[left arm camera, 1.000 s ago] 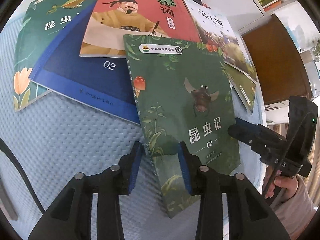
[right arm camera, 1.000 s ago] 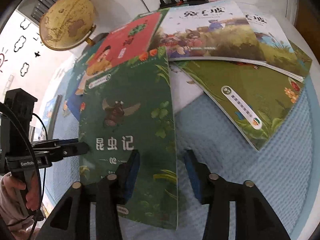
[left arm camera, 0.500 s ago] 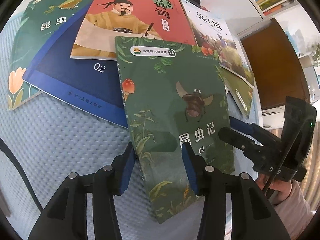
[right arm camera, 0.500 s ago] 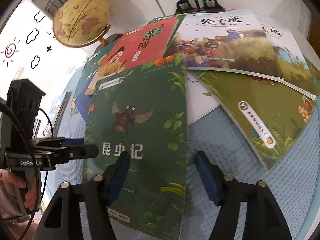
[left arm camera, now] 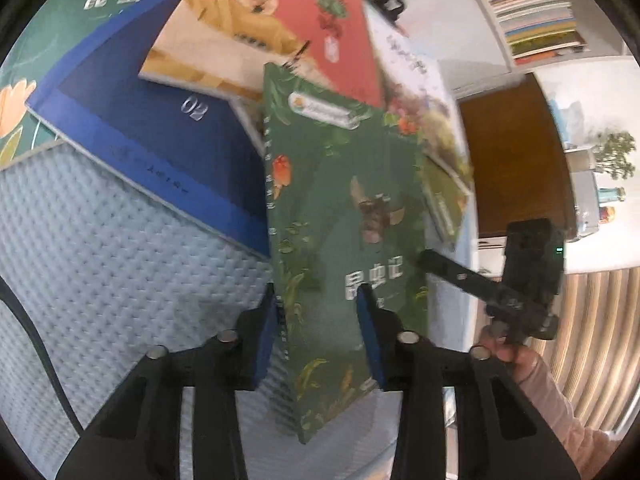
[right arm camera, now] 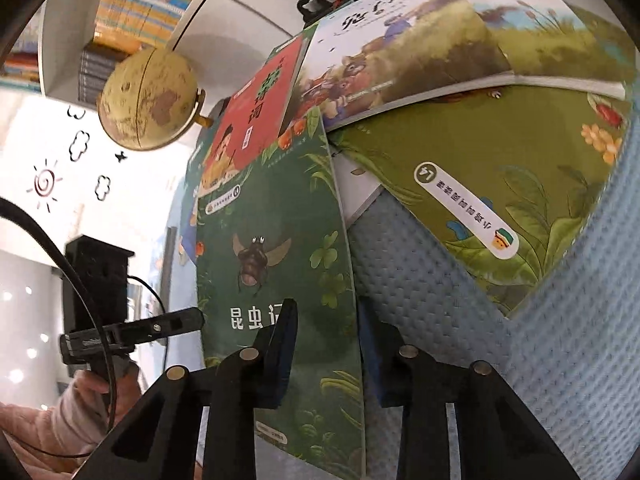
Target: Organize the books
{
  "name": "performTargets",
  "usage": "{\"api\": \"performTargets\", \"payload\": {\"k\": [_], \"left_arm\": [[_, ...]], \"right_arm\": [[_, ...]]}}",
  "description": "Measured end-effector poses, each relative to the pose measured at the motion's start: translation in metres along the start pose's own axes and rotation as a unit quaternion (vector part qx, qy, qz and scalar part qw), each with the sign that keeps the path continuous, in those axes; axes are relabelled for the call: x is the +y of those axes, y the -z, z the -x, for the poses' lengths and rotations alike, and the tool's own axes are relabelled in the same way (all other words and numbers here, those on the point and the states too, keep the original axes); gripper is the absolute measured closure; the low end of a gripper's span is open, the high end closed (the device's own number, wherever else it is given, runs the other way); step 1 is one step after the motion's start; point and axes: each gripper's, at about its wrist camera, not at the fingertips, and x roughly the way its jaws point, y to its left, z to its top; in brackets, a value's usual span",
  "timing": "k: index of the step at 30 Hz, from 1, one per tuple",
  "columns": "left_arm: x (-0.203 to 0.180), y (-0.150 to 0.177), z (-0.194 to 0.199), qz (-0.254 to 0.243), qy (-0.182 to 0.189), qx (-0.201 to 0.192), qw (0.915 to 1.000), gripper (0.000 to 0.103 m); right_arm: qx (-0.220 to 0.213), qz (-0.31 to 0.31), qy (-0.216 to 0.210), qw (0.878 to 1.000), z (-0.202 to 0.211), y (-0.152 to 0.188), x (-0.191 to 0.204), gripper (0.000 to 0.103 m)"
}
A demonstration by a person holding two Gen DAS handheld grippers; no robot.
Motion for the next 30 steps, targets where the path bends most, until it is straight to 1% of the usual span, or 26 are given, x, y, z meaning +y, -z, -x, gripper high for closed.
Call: {"api": "performTargets", "payload": {"k": [1,3,4,6,8,11,14,16,18,20,26,28,29,30], "left_arm": [[0.002,0.000,-0.004,0.004,-0.003,0.003,1.0000,0.082],[0.004,0.000,-0.002,0.011,-0.002,-0.004,0.9999,0.082],[0.005,0.000,-0.001,0.013,-0.003,-0.004,0.9999,0.082],[0.003,0.001,0.000,0.007,-0.010,-0.004,0.9999,0.082],[0.001,0.002,0.001,-0.004,-0.025,-0.002,0.9997,0.082],[-0.002,0.000,0.003,-0.014,-0.042,-0.001,0.9990,0.082],[0.002,-0.002,0.003,-0.004,-0.036,0.003,0.9993,0.082],[0.002,-0.002,0.003,-0.007,-0.041,0.005,0.9991,0.081],[0.001,-0.003,0.002,-0.007,-0.044,0.006,0.9990,0.081],[0.001,-0.003,0.002,-0.007,-0.044,0.006,0.9990,0.081],[-0.002,-0.004,-0.001,-0.007,-0.051,0.008,0.9987,0.079],[-0.003,-0.006,-0.002,-0.010,-0.054,0.010,0.9985,0.078],[-0.004,-0.006,-0.003,-0.011,-0.056,0.011,0.9983,0.078],[-0.005,-0.007,-0.004,-0.012,-0.059,0.011,0.9982,0.078]], "right_arm": [[0.003,-0.002,-0.006,1.000,0.000,0.000,-0.001,0.072],[0.015,0.002,-0.013,1.000,-0.002,0.002,0.001,0.072],[0.021,0.009,-0.010,1.000,-0.002,0.004,0.003,0.073],[0.025,0.009,-0.005,1.000,-0.002,0.008,0.003,0.082],[0.029,-0.005,-0.015,0.999,-0.003,0.010,-0.002,0.084],[0.030,-0.015,-0.031,0.999,-0.004,0.013,-0.005,0.084],[0.029,-0.025,-0.045,0.998,-0.006,0.014,-0.010,0.084],[0.027,-0.033,-0.054,0.998,-0.006,0.014,-0.013,0.084],[0.028,-0.047,-0.074,0.996,-0.008,0.014,-0.018,0.081],[0.028,-0.049,-0.086,0.995,-0.011,0.013,-0.019,0.081],[0.041,-0.023,-0.083,0.995,-0.012,0.008,-0.011,0.081],[0.047,-0.002,-0.086,0.995,-0.008,0.008,-0.002,0.086],[0.046,0.020,-0.092,0.994,-0.002,0.009,0.009,0.091],[0.046,0.038,-0.086,0.994,0.002,0.010,0.018,0.093]]}}
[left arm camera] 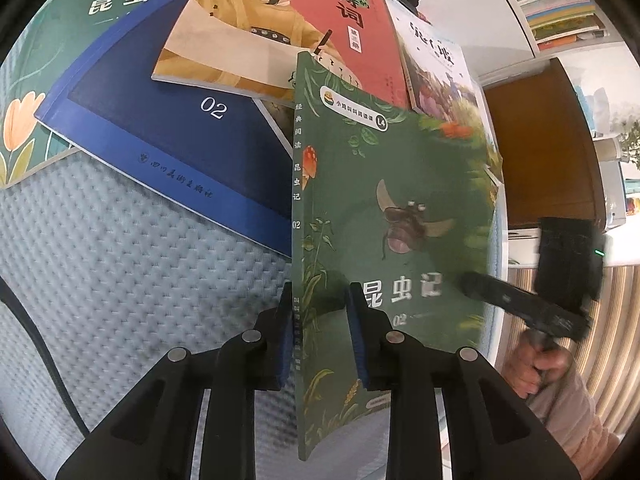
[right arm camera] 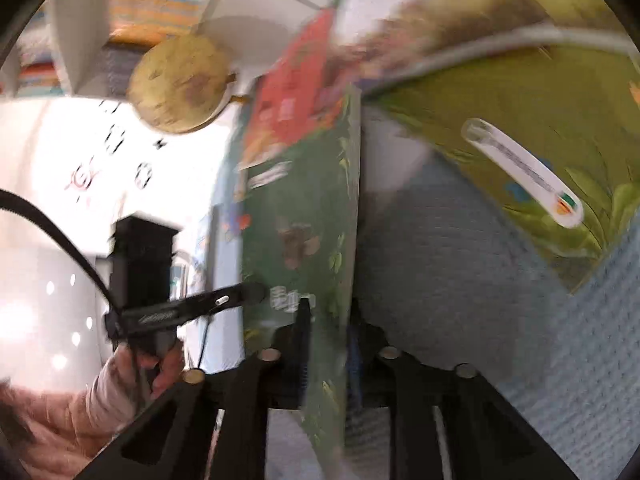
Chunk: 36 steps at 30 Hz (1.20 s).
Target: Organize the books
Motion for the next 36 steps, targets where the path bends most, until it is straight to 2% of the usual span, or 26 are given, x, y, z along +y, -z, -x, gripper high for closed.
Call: {"api": "performTargets", "payload": {"k": [1,2,4,5,7,10,15,28,36], "left_arm": [[-0.003,0.000,0.000,-0.003,-0.007,0.001,1.0000,0.078],[-0.009,-0.001,0.001,-0.008,-0.027,0.004,0.9996,0.078],[-0.019,-0.001,0.004,-0.016,-0.062,0.003,0.9979,0.079],[-0.025,-0.001,0.007,-0.027,-0.084,-0.001,0.9961,0.079],[-0.029,0.000,0.014,-0.040,-0.099,-0.007,0.9943,0.079],[-0.024,0.000,0.026,-0.026,-0.092,-0.006,0.9954,0.079],[-0.024,0.001,0.048,-0.042,-0.114,-0.028,0.9922,0.080],[-0.020,-0.004,0.111,-0.043,-0.093,-0.077,0.9917,0.080],[-0.008,-0.003,0.148,-0.035,-0.086,-0.102,0.9904,0.080]], "right_arm": [[0.001,0.020,0.019,1.000,0.001,0.000,0.011,0.096],[0.007,0.038,0.050,0.998,0.000,0.000,0.023,0.097],[0.011,0.057,0.085,0.995,-0.004,0.002,0.040,0.096],[0.011,0.065,0.090,0.994,-0.006,0.003,0.049,0.096],[0.010,0.072,0.095,0.993,-0.008,0.004,0.059,0.096],[0.001,0.064,0.080,0.995,-0.008,0.006,0.068,0.096],[-0.008,0.065,0.066,0.996,-0.005,0.000,0.083,0.096],[-0.042,0.087,0.056,0.994,0.001,-0.012,0.131,0.097],[-0.056,0.092,0.028,0.994,-0.003,-0.021,0.159,0.097]]}}
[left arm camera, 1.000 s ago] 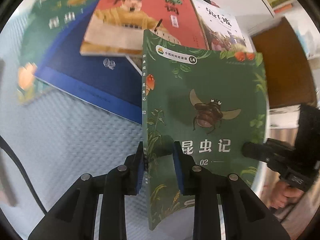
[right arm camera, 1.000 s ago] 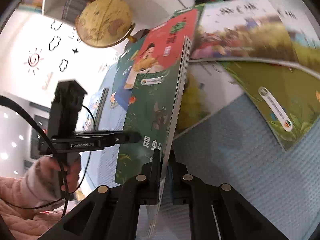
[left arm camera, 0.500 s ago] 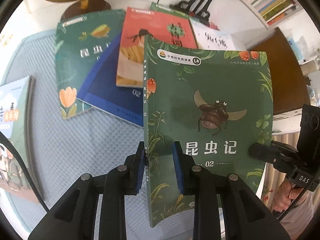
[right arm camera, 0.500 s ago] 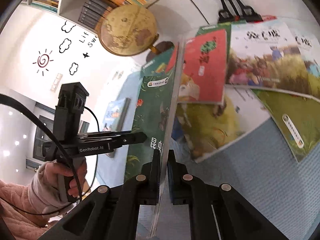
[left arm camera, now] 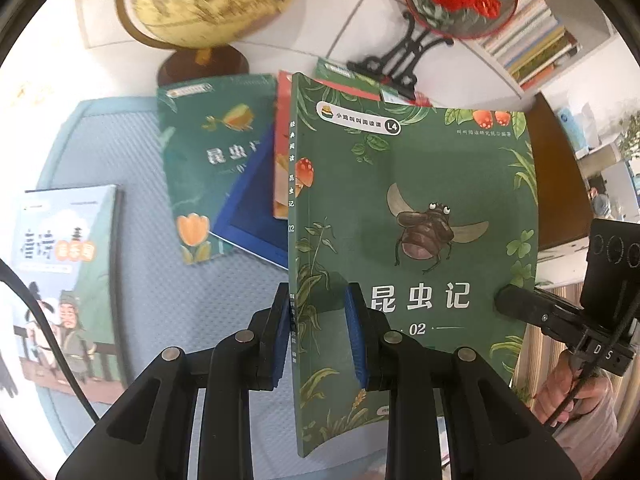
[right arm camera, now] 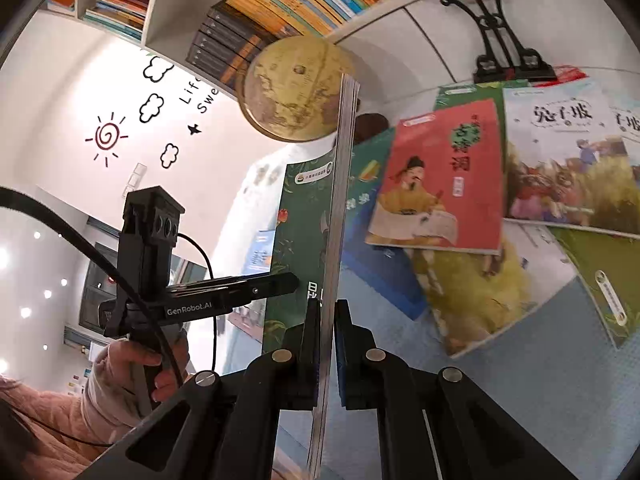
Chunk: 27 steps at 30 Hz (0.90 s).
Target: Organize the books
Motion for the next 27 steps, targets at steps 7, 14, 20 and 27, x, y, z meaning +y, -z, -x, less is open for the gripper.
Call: {"api": "performTargets", "payload": {"k": [7,14,20,27], "left_arm": [[0.036,-0.005,0.030,0.019,-0.013,-0.022,0.9995,0.080],[0.090,-0.005,0.056,0.054,-0.030,-0.038,0.9974,0.080],[0.141,-0.001,0.077,0.091,-0.047,-0.049,0.9936,0.080],[0.204,0.007,0.073,0.133,-0.069,-0.038,0.9880,0.080]], "right_arm": [[0.000,0.016,-0.022,1.000,-0.026,-0.019,0.036,0.097],[0.016,0.033,-0.046,0.998,-0.075,-0.035,0.074,0.096],[0.041,0.024,-0.070,0.996,-0.126,-0.039,0.099,0.096],[0.069,0.006,-0.072,0.995,-0.192,-0.028,0.118,0.096]]}}
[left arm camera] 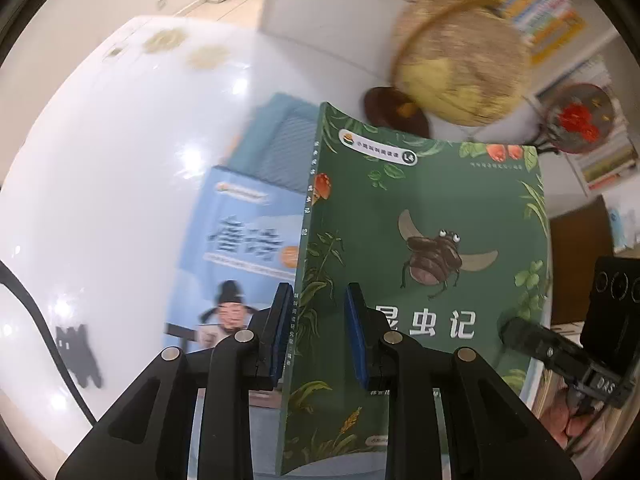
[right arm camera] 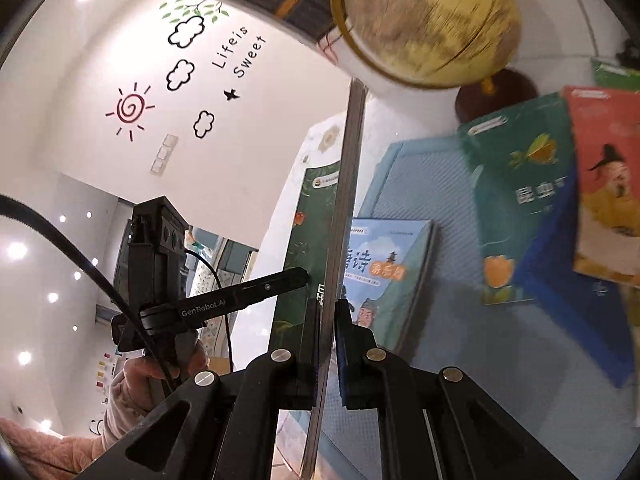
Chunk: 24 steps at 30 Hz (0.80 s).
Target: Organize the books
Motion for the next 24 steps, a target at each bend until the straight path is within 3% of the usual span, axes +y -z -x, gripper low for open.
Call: {"api": "performTargets", "payload": {"k": [10,14,24], "left_arm": [[0.055,-0.013,-0.039,0.036,-0.016,0.032,0.9987,0.080],[0.064,-0.013,-0.051,0.037,-0.024,0.041,0.9982,0.080],[0.084,-0.005,-0.063,0.064,-0.031,0.045,0.9964,0.079]], "right_arm": [[0.041,-0.033,0.045,0.998,-0.074,0.002,-0.010,0.095],[0.055,-0.042,0.074,0.995,-0.094,0.000,-0.017,0.095],[0.072,-0.089,0.096,0.989,-0.124,0.008,-0.037,0.095]]}}
